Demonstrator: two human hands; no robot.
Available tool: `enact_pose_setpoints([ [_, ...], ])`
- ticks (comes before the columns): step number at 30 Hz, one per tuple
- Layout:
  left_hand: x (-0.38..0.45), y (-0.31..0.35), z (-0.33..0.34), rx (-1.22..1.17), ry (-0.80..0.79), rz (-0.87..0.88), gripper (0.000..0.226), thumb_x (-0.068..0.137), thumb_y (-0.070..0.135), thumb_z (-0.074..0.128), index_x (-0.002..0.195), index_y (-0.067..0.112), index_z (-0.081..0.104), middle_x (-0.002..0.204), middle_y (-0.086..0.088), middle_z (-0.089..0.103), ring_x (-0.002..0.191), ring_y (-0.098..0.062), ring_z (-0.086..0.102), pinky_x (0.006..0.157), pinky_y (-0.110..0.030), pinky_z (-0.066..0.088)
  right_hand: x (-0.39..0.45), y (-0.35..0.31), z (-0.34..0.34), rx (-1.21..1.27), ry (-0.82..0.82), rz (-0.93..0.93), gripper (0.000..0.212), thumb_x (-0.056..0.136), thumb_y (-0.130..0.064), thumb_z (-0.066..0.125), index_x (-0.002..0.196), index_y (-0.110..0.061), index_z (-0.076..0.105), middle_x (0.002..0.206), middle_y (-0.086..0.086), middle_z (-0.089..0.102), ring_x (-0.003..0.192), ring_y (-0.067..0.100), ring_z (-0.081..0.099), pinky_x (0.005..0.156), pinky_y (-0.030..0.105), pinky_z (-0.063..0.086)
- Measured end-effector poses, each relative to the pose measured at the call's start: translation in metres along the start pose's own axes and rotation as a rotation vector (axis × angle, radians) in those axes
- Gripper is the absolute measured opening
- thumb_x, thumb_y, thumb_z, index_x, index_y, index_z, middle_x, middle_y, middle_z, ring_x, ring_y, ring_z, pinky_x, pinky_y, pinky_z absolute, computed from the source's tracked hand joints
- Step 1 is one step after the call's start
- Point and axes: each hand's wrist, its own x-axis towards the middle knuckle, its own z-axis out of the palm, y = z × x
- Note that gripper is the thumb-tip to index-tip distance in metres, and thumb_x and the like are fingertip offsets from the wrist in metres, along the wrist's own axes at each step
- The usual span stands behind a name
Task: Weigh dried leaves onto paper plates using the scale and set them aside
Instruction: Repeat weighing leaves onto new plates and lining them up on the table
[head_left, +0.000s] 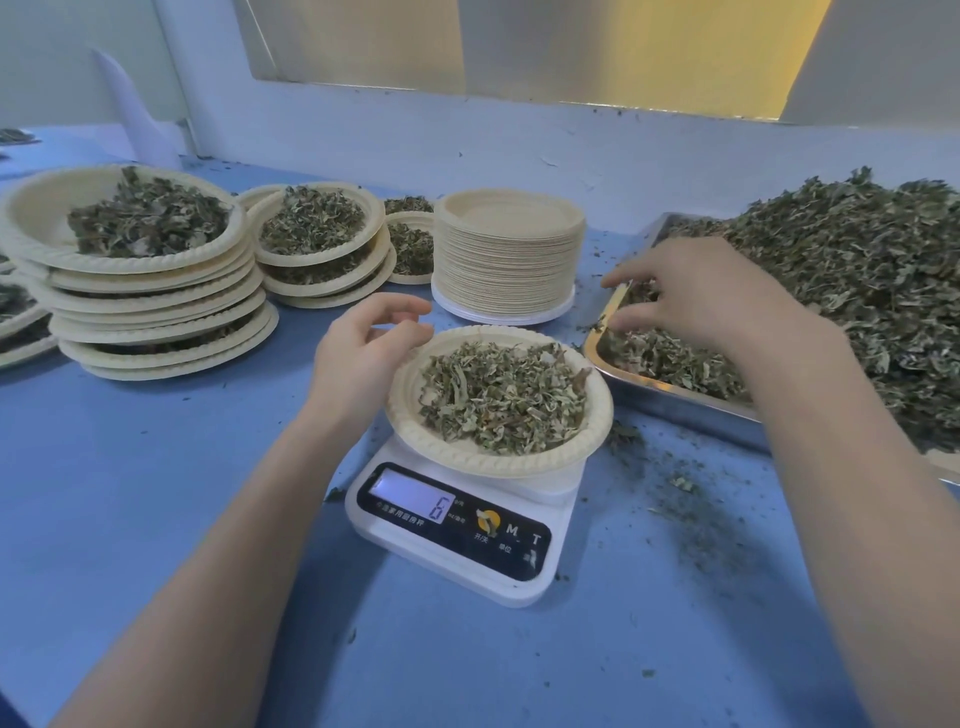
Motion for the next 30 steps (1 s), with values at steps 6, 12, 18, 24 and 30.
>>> enact_pose_setpoints([
  [6,-0.001,0.002,0.001,-0.003,0.015,-0.011,0.032,0.065,0.035,0.059,0.094,0.026,0.069,0.093,0.007,0.059,0.080,-0.005,0.057,0.075,-0.025,0.044,0.003,-0.016,0.003,0.157,0.045,-0.157,0.017,0.087,-0.031,0.067,0.103,-0.030,0.072,0.081,-0.012,0.061,0.076,0.006,0.055,0.066,0.021,0.040],
  [12,-0.002,0.003,0.001,-0.011,0.021,-0.019,0.032,0.065,0.034,0.058,0.093,0.025,0.068,0.092,0.007,0.059,0.079,-0.005,0.056,0.073,-0.023,0.043,-0.001,-0.038,0.008,0.272,0.039,-0.300,0.014,0.089,-0.030,0.064,0.100,-0.029,0.073,0.070,-0.029,0.049,0.063,-0.011,0.052,0.056,0.000,0.037],
  [18,-0.003,0.005,0.000,-0.011,0.009,-0.024,0.031,0.064,0.034,0.058,0.093,0.026,0.068,0.091,0.008,0.059,0.081,-0.007,0.057,0.075,-0.025,0.045,-0.005,-0.063,0.024,0.298,-0.080,-0.402,0.026,0.090,-0.041,0.060,0.110,-0.028,0.070,0.091,-0.016,0.063,0.072,-0.010,0.049,0.063,-0.001,0.035],
  [24,-0.003,0.005,0.000,-0.017,-0.006,-0.059,0.034,0.064,0.036,0.058,0.095,0.024,0.068,0.096,0.005,0.063,0.088,-0.010,0.059,0.076,-0.025,0.044,-0.004,-0.069,0.030,0.280,-0.073,-0.416,0.045,0.090,-0.052,0.052,0.127,-0.027,0.060,0.111,-0.009,0.064,0.093,-0.001,0.055,0.074,0.016,0.035],
  [30,-0.002,0.000,0.002,0.044,-0.052,-0.103,0.020,0.085,0.025,0.062,0.105,0.025,0.068,0.104,0.008,0.067,0.095,-0.004,0.062,0.082,-0.021,0.044,-0.009,-0.042,0.011,0.261,-0.295,-0.286,0.091,0.066,-0.079,0.045,0.142,-0.030,0.042,0.147,-0.011,0.041,0.131,0.008,0.039,0.093,0.020,0.026],
])
